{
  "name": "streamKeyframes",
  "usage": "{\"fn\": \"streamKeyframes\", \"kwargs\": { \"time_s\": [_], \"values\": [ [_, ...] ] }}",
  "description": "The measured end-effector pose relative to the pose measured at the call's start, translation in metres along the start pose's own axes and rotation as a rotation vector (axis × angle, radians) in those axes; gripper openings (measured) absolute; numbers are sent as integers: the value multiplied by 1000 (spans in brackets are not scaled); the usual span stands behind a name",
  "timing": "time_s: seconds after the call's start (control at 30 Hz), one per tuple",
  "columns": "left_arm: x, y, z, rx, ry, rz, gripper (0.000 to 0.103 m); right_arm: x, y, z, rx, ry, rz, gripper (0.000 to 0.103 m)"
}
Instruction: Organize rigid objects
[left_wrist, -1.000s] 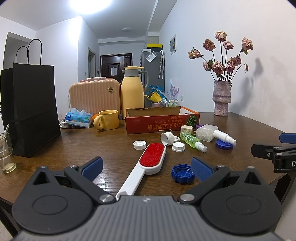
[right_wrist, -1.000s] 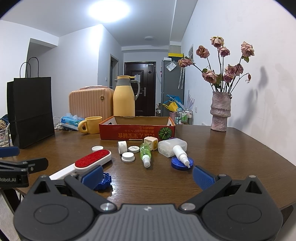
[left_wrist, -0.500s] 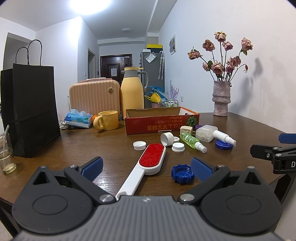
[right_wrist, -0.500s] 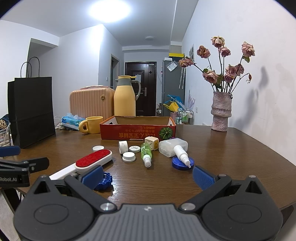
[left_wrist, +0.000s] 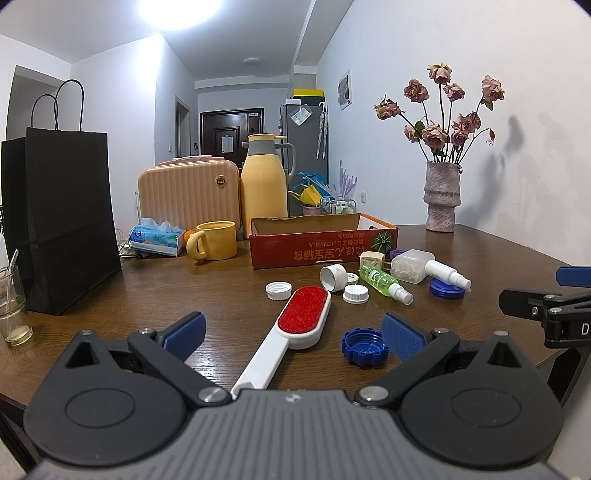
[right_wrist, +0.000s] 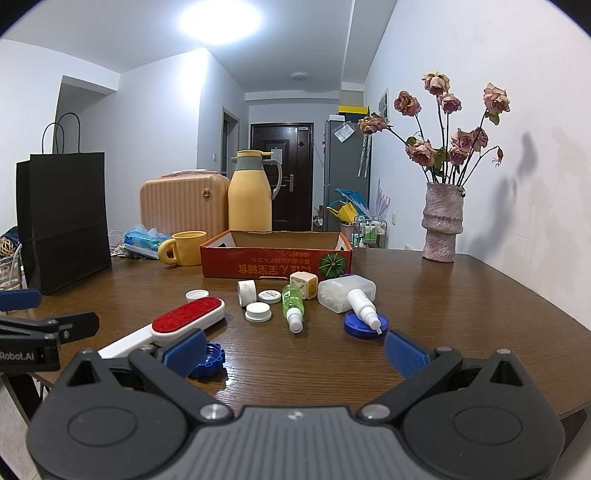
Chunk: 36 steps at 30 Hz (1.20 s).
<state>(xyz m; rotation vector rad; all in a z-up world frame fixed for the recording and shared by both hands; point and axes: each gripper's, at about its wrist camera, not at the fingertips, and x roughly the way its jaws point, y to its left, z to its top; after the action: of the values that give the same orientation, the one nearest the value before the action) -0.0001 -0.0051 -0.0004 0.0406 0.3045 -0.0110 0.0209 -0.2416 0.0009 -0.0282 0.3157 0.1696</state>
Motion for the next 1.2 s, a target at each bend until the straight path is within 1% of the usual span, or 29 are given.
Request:
{"fn": "streamKeyframes", "kwargs": {
  "time_s": [0.77,0.83,1.07,1.2],
  "values": [
    [-2,0,0,2,-2,0,103,1,1,0,-2,8,5,103],
    [-4,-4,4,4,1,2,103,3,1,-1,-4,12,9,103],
    [8,-3,4,1,29,12,103,20,4,-6,-6,42,32,103],
    [21,5,-2,-3,46,21,103,30,8,-7,-11,59,48,103]
  ]
}}
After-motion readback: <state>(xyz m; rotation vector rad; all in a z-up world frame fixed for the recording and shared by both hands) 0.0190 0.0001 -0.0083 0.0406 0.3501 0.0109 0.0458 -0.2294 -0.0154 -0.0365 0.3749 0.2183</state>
